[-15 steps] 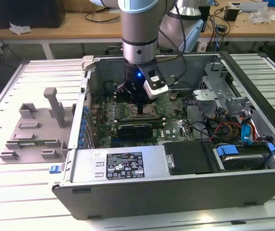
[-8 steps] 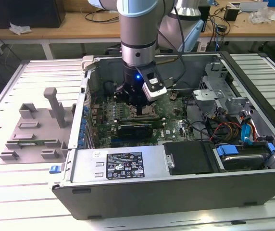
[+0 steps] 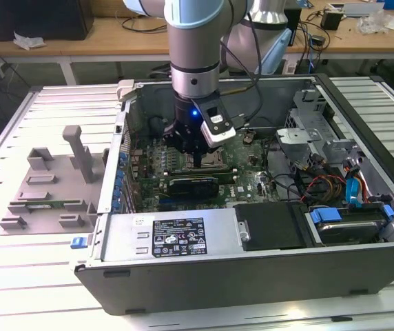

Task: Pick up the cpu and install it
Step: 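Install the second cpu locking lever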

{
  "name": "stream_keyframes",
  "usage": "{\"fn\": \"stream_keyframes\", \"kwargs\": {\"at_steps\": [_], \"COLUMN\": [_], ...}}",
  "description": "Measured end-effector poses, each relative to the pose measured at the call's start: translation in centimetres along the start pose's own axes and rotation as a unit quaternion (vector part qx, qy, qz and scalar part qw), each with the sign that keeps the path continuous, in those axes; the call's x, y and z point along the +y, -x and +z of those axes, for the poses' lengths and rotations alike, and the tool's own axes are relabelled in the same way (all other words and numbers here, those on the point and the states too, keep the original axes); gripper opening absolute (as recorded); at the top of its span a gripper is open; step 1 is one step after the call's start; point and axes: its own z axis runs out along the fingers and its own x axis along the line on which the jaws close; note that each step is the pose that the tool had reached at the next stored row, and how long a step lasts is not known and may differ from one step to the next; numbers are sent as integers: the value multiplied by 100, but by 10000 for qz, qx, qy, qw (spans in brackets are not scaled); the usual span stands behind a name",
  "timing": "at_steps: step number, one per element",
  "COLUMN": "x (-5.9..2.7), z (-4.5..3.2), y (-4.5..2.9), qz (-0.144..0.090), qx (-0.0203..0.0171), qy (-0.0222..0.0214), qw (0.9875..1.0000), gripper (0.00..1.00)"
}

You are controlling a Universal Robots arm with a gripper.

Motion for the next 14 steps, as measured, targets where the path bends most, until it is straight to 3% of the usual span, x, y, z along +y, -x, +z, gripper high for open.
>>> {"fn": "stream_keyframes", "kwargs": {"at_steps": [7,11,14], "x": [-5,-19,-22], "z": [28,91,112], "y": [-13,-55,-87], "qz": [2,1,3], "qx": [0,-5,-8], "qy": [0,7,82], "qw": [10000,10000,10000], "gripper": [11,11,11]}}
